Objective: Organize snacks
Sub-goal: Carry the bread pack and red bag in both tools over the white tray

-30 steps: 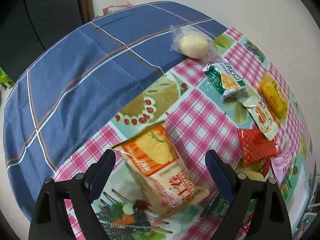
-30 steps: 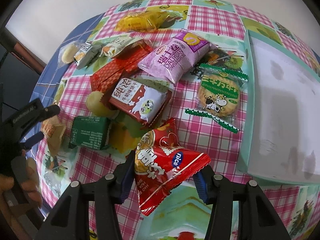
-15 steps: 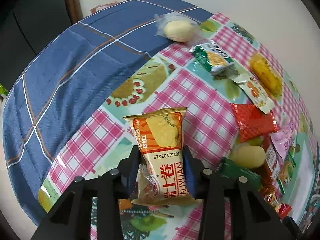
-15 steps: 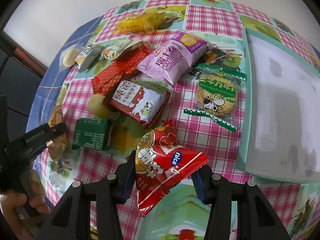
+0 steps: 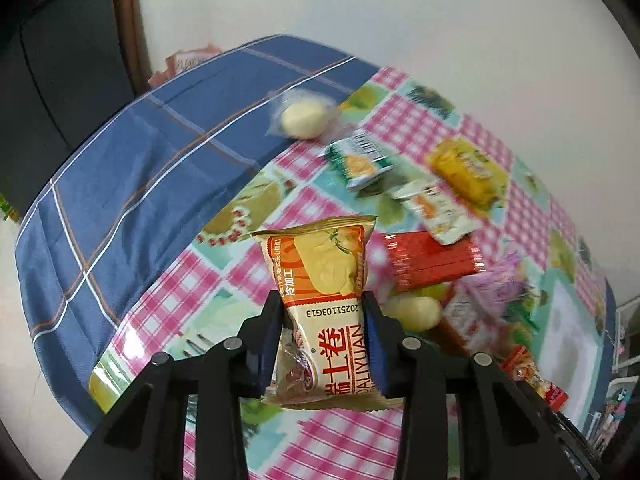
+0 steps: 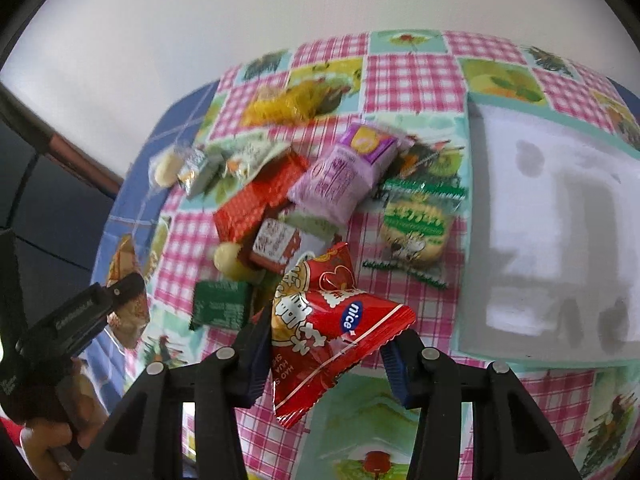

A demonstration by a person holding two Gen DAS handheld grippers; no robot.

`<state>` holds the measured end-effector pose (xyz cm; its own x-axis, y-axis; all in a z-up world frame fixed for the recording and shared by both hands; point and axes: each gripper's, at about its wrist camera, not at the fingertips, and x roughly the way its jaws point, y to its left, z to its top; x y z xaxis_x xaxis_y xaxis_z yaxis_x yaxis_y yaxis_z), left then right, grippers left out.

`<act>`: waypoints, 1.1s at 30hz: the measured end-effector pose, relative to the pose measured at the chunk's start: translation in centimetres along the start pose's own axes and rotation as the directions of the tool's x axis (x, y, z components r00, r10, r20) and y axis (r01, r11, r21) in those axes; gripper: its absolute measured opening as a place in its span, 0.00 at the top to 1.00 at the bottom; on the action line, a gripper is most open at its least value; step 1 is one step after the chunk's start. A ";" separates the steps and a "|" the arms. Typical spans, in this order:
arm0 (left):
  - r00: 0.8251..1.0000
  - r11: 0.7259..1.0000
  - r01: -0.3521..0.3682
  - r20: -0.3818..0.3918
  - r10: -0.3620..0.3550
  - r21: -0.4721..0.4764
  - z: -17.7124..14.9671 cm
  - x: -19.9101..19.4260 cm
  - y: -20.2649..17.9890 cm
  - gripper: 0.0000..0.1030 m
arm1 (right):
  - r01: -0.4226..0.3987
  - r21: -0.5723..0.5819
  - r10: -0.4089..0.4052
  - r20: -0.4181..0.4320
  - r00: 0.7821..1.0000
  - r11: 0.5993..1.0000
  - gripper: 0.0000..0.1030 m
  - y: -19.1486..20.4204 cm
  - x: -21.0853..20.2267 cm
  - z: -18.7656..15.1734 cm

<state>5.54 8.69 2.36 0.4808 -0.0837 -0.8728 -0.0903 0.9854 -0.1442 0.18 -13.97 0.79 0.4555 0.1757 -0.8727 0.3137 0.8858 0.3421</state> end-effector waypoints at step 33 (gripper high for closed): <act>0.978 0.846 0.204 -0.065 -0.198 0.493 -6.7 1.4 -29.4 0.61 | 0.257 0.521 -0.408 0.198 0.891 0.814 0.51 -22.7 -8.5 2.8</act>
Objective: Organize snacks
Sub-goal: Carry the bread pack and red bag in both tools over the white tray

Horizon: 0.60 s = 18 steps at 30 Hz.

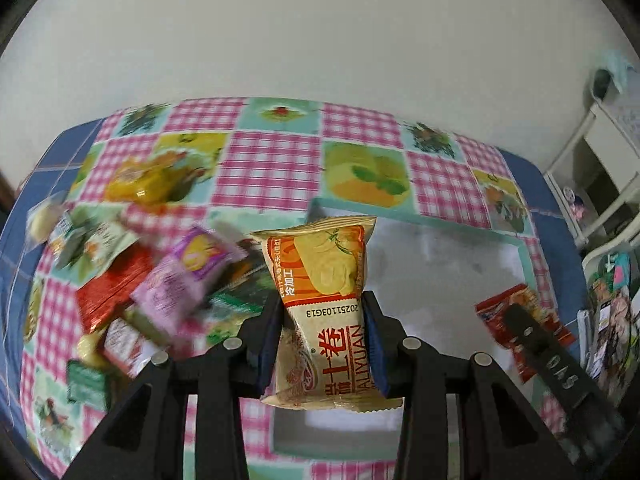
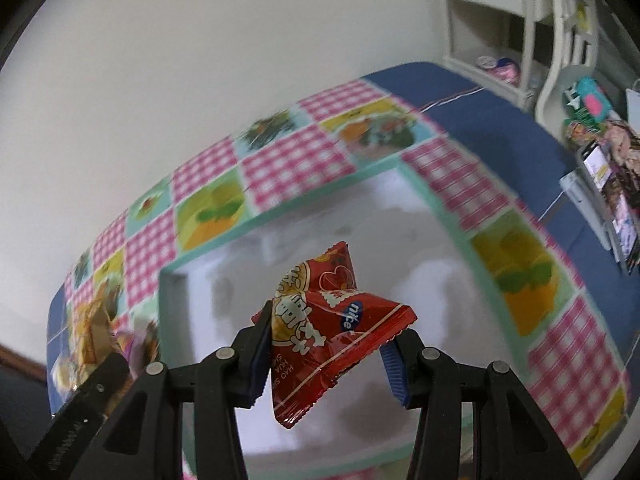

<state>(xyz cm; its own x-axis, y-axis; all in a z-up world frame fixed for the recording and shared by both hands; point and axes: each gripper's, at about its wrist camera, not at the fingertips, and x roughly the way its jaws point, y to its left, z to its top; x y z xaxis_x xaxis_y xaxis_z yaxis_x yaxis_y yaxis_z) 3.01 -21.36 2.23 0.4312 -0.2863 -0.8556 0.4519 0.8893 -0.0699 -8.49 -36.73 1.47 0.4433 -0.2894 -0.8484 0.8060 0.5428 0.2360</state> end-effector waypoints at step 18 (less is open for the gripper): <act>0.998 0.992 0.026 0.046 -0.032 0.127 1.7 5.3 -3.0 0.61 | 0.087 -0.036 -0.086 0.013 0.996 0.996 0.50 0.0 5.5 1.7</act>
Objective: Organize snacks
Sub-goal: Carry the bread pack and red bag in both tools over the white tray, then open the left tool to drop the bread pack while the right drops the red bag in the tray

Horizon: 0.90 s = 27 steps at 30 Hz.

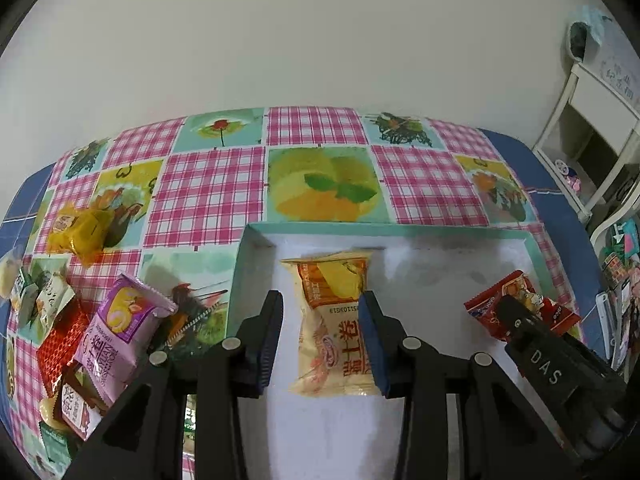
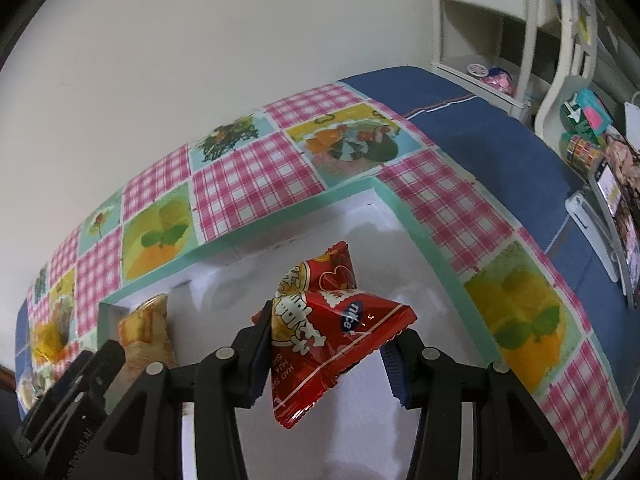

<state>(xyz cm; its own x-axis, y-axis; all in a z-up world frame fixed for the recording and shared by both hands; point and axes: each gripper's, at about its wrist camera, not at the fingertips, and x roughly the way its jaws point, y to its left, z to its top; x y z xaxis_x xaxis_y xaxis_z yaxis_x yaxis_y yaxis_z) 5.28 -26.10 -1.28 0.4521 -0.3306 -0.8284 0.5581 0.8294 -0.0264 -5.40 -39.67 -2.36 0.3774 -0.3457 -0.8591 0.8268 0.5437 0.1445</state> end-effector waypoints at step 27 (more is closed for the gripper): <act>0.983 0.955 -0.180 -0.084 0.165 -0.233 -2.9 -4.8 6.7 0.03 | -0.011 -0.099 0.000 -0.111 0.994 0.995 0.07 1.7 -3.9 -3.0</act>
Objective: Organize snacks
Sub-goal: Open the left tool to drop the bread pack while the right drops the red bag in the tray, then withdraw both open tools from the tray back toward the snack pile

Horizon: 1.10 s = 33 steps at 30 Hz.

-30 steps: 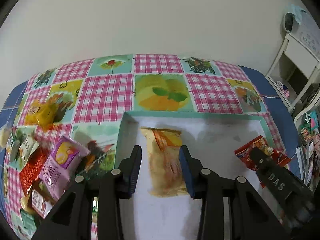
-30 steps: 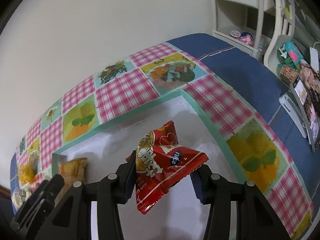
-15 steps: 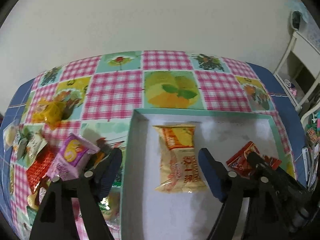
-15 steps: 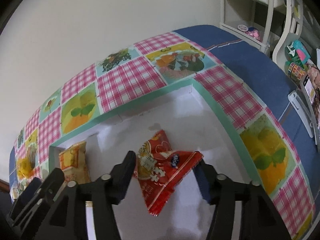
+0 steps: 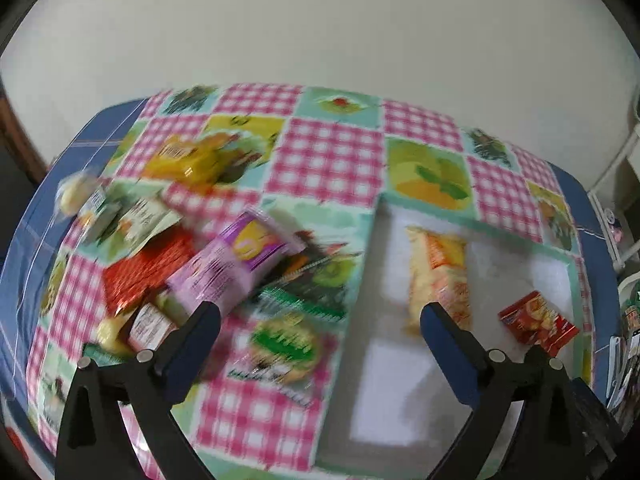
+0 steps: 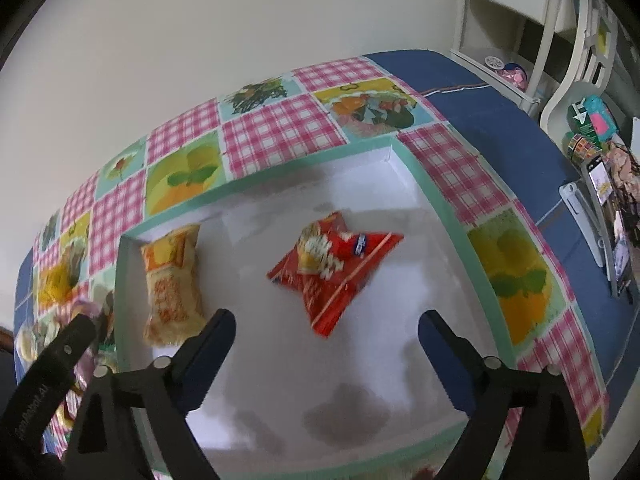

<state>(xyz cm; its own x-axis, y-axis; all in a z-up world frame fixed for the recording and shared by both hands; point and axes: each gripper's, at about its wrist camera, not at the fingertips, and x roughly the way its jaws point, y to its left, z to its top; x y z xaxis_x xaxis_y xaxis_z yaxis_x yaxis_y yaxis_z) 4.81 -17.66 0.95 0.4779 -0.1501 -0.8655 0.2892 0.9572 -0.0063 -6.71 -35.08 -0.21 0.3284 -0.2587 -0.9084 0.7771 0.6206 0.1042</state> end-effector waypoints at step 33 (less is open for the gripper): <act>0.999 0.970 -0.039 -0.026 0.034 -0.238 -4.6 -4.5 13.5 0.01 | -0.059 -0.216 0.061 0.000 0.998 0.975 0.00 6.2 -4.3 -7.4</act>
<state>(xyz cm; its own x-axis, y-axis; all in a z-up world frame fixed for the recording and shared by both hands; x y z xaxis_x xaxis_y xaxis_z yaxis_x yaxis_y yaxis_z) 2.77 -2.96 2.49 0.4660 -0.1108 -0.8778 0.0640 0.9938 -0.0915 -7.29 -24.68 1.30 0.3751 -0.2209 -0.9003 0.6220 0.7800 0.0678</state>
